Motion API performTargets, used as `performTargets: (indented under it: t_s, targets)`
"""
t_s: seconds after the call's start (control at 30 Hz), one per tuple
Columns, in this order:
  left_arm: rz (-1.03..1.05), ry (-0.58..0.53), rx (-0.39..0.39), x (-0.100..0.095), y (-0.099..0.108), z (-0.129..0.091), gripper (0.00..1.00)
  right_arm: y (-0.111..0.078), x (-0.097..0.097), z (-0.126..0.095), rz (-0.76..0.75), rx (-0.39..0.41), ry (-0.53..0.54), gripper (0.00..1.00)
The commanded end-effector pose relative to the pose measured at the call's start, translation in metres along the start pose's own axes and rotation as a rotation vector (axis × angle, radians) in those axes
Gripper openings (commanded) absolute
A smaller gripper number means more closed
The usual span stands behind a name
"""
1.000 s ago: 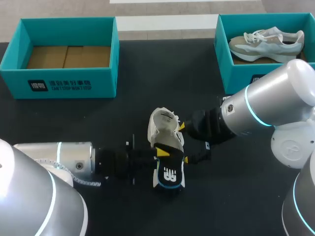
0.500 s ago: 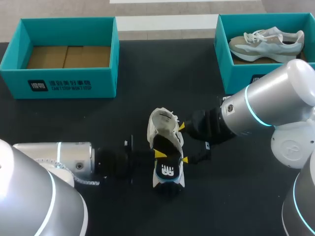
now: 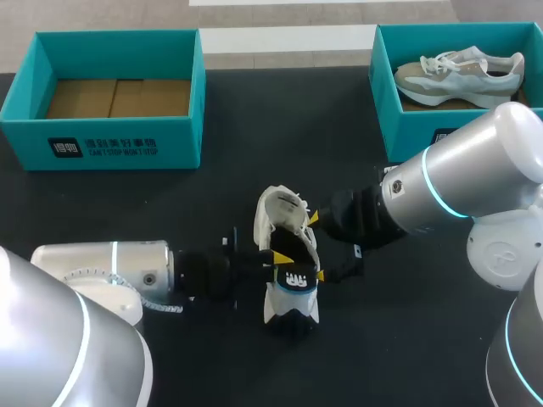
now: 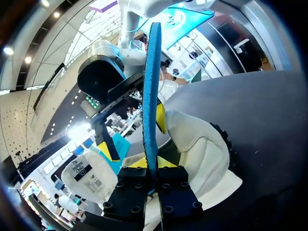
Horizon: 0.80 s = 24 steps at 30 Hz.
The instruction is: Take the shoe out of the shoebox, open the shoe tongue, remove and reinsert the insole, then place the shoe into the shoebox
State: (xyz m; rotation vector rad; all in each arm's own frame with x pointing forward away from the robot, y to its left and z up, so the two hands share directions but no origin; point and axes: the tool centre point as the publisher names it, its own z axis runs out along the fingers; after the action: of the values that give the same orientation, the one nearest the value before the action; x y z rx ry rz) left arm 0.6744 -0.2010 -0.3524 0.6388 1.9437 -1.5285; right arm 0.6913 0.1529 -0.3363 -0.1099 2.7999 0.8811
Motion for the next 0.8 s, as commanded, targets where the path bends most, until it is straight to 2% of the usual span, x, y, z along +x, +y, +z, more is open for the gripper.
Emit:
performTargets:
  t_s: [0.03,0.23,0.47,0.53,0.63,0.8]
  targets:
    - [0.005,-0.016,-0.006,0.002,-0.008,-0.005,0.44,0.0,0.002,0.001,0.0,0.0,-0.004,1.0]
    - [0.031,-0.038,0.002,-0.006,-0.028,-0.018,0.44,0.0,0.002,0.001,0.0,0.0,-0.004,1.0]
    - [0.055,-0.04,0.017,-0.008,-0.044,-0.021,0.41,0.0,0.002,0.001,0.0,0.0,-0.004,1.0]
    - [0.057,-0.037,0.021,-0.006,-0.046,-0.02,0.35,0.0,0.002,0.001,0.0,0.0,-0.004,1.0]
    - [0.045,-0.023,0.026,-0.001,-0.041,-0.016,0.0,0.0,0.002,0.001,0.0,0.0,-0.004,1.0]
    - [0.033,-0.007,0.02,0.005,-0.028,-0.012,0.0,0.0,0.002,0.001,0.0,0.0,-0.004,1.0]
